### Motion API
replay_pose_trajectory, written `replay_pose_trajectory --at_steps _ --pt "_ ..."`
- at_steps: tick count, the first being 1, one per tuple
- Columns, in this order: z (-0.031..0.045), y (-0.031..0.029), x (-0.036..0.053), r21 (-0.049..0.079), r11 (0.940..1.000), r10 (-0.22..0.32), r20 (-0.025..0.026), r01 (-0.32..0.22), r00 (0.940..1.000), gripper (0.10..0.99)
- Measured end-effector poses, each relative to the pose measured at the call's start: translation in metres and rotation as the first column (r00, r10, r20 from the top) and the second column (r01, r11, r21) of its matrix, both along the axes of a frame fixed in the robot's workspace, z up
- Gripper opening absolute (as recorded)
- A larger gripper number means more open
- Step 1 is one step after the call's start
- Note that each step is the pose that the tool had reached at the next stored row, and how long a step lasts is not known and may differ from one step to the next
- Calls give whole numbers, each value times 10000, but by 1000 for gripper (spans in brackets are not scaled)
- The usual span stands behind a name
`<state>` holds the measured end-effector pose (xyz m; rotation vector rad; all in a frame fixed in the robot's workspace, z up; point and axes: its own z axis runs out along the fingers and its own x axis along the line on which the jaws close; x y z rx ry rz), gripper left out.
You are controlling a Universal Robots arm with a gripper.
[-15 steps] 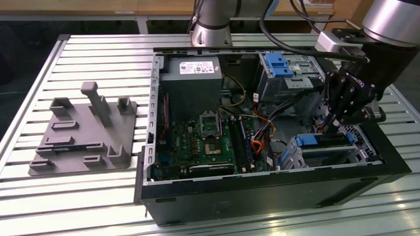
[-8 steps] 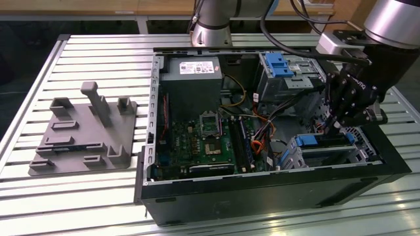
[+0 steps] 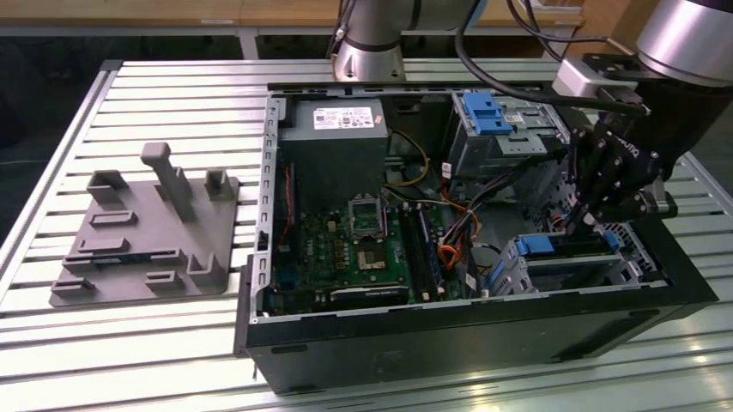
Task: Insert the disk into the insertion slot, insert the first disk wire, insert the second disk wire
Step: 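Insert the second disk wire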
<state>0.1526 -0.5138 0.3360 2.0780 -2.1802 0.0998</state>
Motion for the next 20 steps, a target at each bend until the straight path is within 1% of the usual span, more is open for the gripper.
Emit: replay_pose_trajectory --at_steps 2,4,20 --pt "-1 -3 1 3 10000 0 0 0 10000 145" --pt "-18 -21 2 3 10000 6 0 -6 10000 145" --pt "-45 -29 2 0 10000 17 0 -17 10000 145"
